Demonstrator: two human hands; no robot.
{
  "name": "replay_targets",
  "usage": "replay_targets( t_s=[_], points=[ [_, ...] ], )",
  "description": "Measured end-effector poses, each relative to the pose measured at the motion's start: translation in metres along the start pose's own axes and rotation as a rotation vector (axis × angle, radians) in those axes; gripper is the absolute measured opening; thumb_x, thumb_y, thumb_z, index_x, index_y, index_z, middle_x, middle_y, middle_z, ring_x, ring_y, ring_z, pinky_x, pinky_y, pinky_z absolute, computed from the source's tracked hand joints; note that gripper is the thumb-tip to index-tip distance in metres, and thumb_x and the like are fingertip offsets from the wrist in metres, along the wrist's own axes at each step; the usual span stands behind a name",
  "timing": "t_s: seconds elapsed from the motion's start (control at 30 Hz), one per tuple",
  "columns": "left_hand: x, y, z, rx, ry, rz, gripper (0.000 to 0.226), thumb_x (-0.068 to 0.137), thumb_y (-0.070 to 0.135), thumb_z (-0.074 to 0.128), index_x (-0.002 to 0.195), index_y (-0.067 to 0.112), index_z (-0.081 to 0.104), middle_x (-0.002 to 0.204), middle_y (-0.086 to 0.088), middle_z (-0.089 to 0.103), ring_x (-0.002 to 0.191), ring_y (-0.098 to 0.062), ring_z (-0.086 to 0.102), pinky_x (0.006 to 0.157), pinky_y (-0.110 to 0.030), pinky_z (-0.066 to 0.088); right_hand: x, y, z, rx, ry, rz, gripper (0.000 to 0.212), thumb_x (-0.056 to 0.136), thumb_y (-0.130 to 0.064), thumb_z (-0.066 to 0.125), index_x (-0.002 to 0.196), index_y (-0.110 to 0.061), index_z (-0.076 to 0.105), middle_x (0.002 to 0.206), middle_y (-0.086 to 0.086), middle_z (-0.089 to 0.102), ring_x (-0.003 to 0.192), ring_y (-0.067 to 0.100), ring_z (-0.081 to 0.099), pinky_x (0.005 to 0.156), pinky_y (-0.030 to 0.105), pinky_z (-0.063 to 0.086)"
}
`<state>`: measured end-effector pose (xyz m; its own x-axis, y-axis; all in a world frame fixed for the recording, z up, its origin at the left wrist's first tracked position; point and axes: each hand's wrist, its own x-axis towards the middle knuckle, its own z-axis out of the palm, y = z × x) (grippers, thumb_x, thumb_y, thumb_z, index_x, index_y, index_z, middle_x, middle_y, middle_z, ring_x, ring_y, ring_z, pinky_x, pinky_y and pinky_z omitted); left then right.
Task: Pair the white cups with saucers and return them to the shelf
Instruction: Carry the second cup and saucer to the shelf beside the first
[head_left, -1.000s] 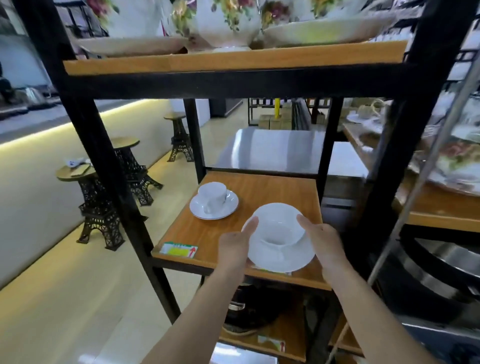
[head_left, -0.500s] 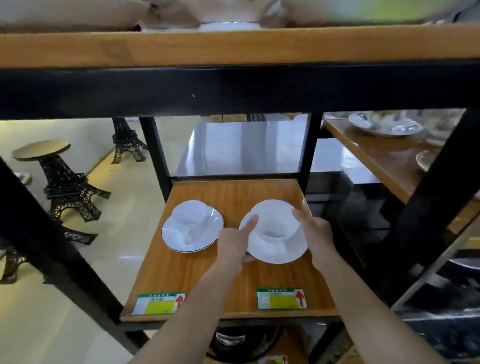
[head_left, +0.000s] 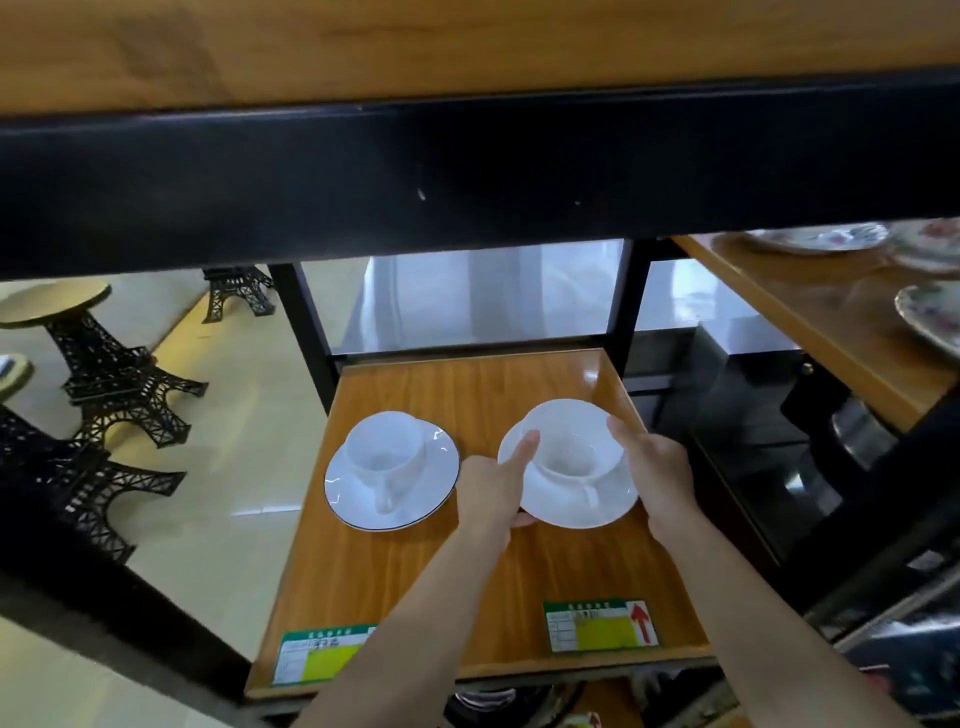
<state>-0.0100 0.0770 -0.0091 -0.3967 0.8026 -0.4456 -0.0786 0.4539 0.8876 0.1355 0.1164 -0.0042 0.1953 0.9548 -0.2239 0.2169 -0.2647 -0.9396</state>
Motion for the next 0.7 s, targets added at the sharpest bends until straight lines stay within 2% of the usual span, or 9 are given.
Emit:
replay_targets(
  t_s=[0.3,0.37,0.43,0.5,0.57,0.7],
  points=[
    [0.005,0.005,-0.001,0.151,-0.014,0.027,0.062,0.081,0.059,0.056,0.117,0.008,0.054,0.111,-0.009,0.064,0.093,-0.022,0.059,0.061,-0.027,0.055,0.003,0.002,0.001,-0.081,-0.029,-0.049,0.033,0.089,-0.048,0.05,0.09,-0.015,0.054,0.099,0.012,0.06,0.09,0.024,0.056,0.088,0.044,0.049],
    [0.004,0.005,0.0,0.207,0.002,0.051,0.07,0.081,0.063,0.052,0.12,0.005,0.053,0.115,-0.011,0.063,0.098,-0.023,0.06,0.071,-0.03,0.055,0.004,0.005,0.0,-0.124,0.013,-0.075,0.047,0.087,-0.054,0.049,0.106,-0.011,0.057,0.107,0.008,0.056,0.1,0.023,0.054,0.094,0.045,0.047],
    [0.001,0.004,0.0,0.246,0.095,0.136,0.073,0.083,0.064,0.049,0.124,0.004,0.051,0.12,-0.01,0.061,0.106,-0.022,0.058,0.086,-0.035,0.052,0.003,0.007,-0.004,-0.121,0.079,-0.131,0.053,0.086,-0.056,0.049,0.12,-0.017,0.056,0.123,0.006,0.052,0.115,0.023,0.05,0.099,0.047,0.044],
    [-0.01,0.004,0.0,0.177,0.17,0.259,0.061,0.087,0.057,0.047,0.127,0.011,0.051,0.125,-0.004,0.059,0.113,-0.019,0.055,0.096,-0.038,0.049,-0.002,0.009,-0.008,-0.045,0.072,-0.181,0.046,0.089,-0.051,0.047,0.122,-0.021,0.057,0.127,0.004,0.054,0.115,0.021,0.051,0.093,0.038,0.045],
    [-0.022,0.002,0.005,0.071,0.137,0.344,0.052,0.09,0.054,0.044,0.126,0.018,0.054,0.124,0.001,0.061,0.115,-0.018,0.057,0.098,-0.039,0.049,-0.006,0.011,-0.01,0.021,0.027,-0.18,0.047,0.092,-0.05,0.042,0.124,-0.02,0.059,0.124,0.003,0.059,0.113,0.02,0.055,0.085,0.03,0.045],
    [-0.032,0.001,0.012,-0.04,0.073,0.341,0.045,0.091,0.053,0.042,0.123,0.026,0.057,0.122,0.005,0.063,0.112,-0.017,0.058,0.099,-0.037,0.048,-0.014,0.009,-0.009,0.112,-0.023,-0.161,0.047,0.095,-0.047,0.037,0.12,-0.018,0.063,0.111,0.001,0.063,0.101,0.015,0.056,0.064,0.016,0.038]
  ],
)
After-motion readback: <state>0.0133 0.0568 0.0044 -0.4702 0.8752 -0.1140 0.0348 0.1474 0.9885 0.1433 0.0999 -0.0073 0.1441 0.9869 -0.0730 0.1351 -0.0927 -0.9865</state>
